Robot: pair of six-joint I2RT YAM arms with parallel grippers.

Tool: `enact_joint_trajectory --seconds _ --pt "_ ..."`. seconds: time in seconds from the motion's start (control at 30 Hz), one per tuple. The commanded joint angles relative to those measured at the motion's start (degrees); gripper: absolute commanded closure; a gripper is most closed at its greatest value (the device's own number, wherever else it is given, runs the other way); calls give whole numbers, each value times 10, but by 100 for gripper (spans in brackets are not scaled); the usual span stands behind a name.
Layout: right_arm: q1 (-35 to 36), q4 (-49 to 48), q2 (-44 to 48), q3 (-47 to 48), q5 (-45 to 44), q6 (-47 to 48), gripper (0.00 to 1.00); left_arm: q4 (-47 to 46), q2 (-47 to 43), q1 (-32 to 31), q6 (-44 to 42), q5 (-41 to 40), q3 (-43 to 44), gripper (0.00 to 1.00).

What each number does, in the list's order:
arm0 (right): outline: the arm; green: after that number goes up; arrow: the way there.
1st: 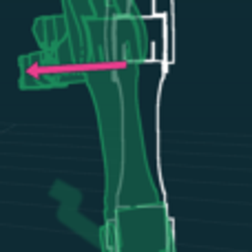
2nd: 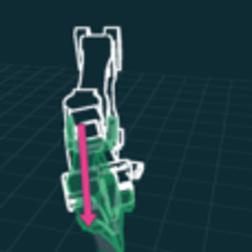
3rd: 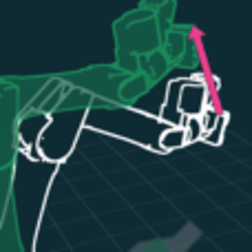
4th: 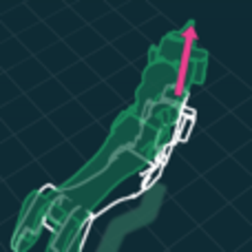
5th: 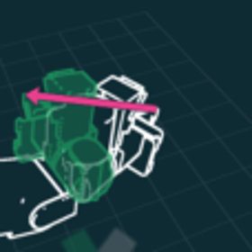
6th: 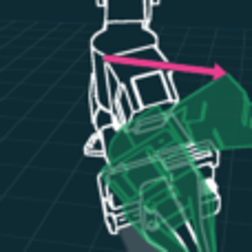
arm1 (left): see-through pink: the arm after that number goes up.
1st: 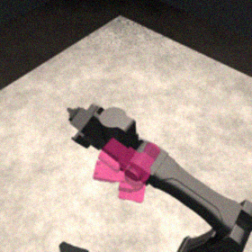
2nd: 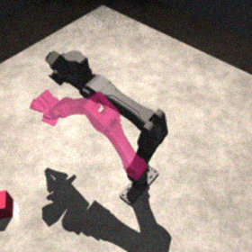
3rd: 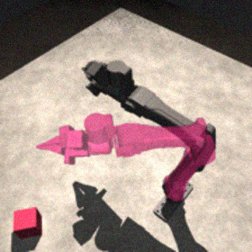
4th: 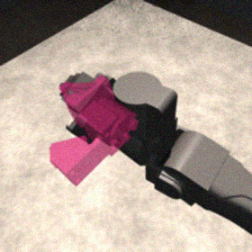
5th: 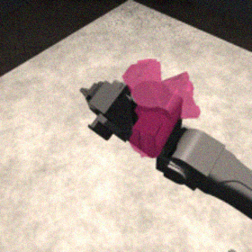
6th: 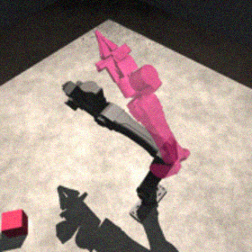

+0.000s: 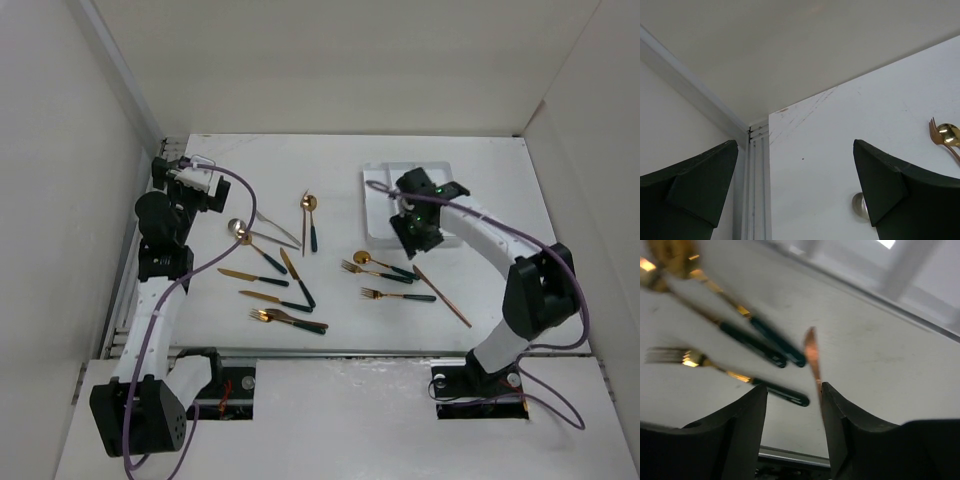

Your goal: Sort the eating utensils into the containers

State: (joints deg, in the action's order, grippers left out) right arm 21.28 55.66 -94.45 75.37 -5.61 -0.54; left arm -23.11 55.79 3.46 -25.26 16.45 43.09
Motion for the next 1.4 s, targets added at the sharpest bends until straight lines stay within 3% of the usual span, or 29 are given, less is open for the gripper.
enact_joint_trajectory --seconds 0.0,0.17,0.37,0.7,0.9,1.1,1.37 --pt "100 -47 60 -30 29 75 47 -25 -16 -2 6 9 1 0" --pt "119 -23 26 -45 65 113 38 12 -22 -7 -23 26 7 0" --pt "184 -13 -22 -65 41 182 33 18 -27 -7 -30 18 7 0" --pt "197 -24 -21 -115 -5 215 33 28 -27 -7 -36 -5 2 0" --pt "197 -42 -65 -121 -11 221 39 28 -27 -7 -36 1 2 0" --pt "197 -53 -59 -147 -13 221 41 28 -27 -7 -41 -5 7 0" --pt "197 -92 -36 -176 -69 221 52 33 -27 -7 -41 -11 2 0"
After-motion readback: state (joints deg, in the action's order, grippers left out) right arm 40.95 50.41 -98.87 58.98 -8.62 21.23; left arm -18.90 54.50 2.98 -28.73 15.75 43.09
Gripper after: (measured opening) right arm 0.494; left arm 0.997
